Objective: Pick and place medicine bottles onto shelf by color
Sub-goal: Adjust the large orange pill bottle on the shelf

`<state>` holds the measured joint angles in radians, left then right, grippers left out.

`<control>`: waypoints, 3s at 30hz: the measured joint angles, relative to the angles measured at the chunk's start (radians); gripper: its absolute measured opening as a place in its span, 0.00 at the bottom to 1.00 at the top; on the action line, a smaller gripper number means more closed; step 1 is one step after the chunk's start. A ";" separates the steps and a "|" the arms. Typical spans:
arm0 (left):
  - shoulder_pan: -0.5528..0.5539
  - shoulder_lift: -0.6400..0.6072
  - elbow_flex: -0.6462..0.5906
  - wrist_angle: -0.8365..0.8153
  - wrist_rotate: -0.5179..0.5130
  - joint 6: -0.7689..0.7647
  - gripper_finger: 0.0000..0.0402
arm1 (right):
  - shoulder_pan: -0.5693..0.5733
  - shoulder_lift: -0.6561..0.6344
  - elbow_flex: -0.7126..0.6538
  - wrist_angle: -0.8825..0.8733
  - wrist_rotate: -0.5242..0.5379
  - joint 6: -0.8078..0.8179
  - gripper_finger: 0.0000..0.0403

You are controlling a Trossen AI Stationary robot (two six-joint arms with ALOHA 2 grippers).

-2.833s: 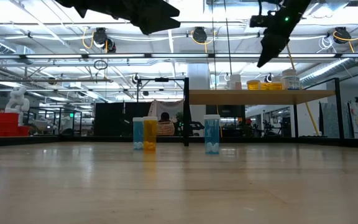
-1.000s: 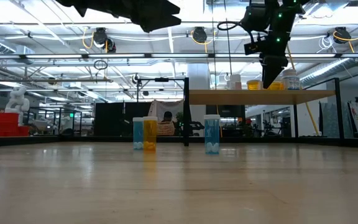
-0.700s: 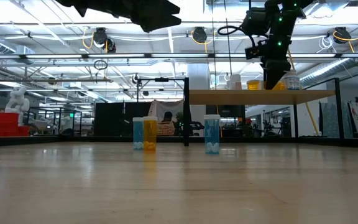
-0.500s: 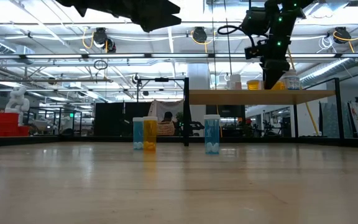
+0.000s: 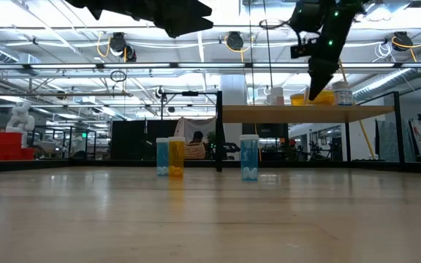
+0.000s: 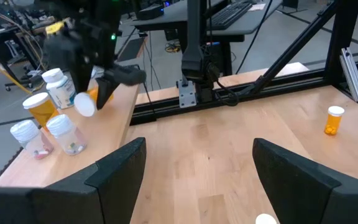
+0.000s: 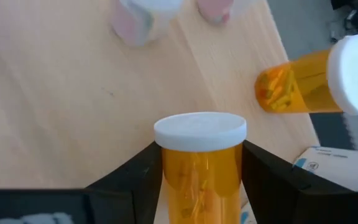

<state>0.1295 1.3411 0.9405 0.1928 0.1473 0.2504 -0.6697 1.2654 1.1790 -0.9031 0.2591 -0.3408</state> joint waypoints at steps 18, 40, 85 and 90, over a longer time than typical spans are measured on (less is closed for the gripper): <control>-0.023 0.000 0.000 0.017 0.000 0.008 0.74 | 0.064 -0.320 -0.296 0.470 -0.124 0.303 0.47; -0.037 0.000 0.000 0.056 0.000 0.004 0.74 | 0.181 -0.418 -0.883 1.552 0.331 0.356 0.48; -0.063 0.000 0.000 0.117 0.000 0.016 0.74 | 0.181 -0.141 -0.948 1.893 0.425 0.408 0.53; -0.063 0.000 0.000 0.117 0.000 0.014 0.74 | 0.182 -0.147 -0.948 1.890 0.425 0.407 0.58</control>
<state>0.0669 1.3411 0.9409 0.3103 0.1474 0.2643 -0.4882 1.1185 0.2310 0.9871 0.6838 0.0662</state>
